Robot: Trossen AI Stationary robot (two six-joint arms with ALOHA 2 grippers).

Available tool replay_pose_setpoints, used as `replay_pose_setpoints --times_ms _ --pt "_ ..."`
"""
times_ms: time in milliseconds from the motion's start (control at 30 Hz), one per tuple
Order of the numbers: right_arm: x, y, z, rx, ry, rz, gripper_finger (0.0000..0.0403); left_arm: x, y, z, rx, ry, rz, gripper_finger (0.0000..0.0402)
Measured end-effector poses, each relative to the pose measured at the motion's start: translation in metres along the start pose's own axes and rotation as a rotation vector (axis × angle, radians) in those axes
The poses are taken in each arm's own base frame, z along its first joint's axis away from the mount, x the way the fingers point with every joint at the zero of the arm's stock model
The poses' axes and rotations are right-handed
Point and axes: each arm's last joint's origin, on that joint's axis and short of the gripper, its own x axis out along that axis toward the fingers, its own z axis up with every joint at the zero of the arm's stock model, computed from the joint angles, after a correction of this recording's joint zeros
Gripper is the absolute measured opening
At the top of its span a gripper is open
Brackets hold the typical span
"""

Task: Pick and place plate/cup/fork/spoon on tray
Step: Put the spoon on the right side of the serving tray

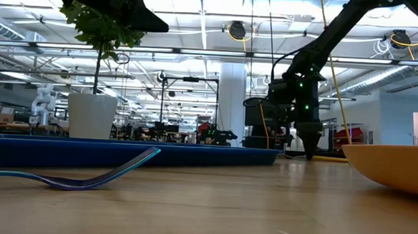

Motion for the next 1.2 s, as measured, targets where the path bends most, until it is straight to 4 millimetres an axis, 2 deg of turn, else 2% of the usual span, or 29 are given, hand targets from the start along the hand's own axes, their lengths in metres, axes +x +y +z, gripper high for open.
replay_pose_setpoints --times_ms 100,167,367,567,733,867,1000,1200 --pt "0.000 0.000 0.000 -0.017 -0.001 -0.005 0.0169 0.000 0.000 0.000 -0.002 0.000 0.000 0.0104" --pt "0.000 0.000 -0.001 -0.031 0.013 -0.011 0.0147 0.000 0.000 0.000 -0.001 0.000 0.000 0.0104" --pt "0.000 0.002 -0.005 -0.049 0.070 0.003 0.0023 0.000 0.000 0.000 0.000 -0.001 0.001 0.0104" --pt "-0.005 0.006 -0.014 -0.012 0.156 0.005 0.0021 0.000 0.000 0.000 0.000 0.000 0.001 0.0104" --pt "-0.036 0.019 -0.022 0.042 0.142 -0.024 0.0020 0.000 0.000 0.000 0.001 0.001 0.003 0.0104" --pt "-0.069 0.038 -0.024 0.145 0.007 -0.011 0.0020 0.000 0.001 0.001 0.004 -0.013 0.011 0.0104" --pt "-0.094 0.070 -0.020 0.214 -0.129 0.107 0.0020 -0.001 0.002 0.003 0.004 -0.027 0.021 0.0104" --pt "-0.113 0.124 0.009 0.259 -0.385 0.373 0.0020 -0.004 0.003 0.006 -0.030 -0.043 0.058 0.0104"
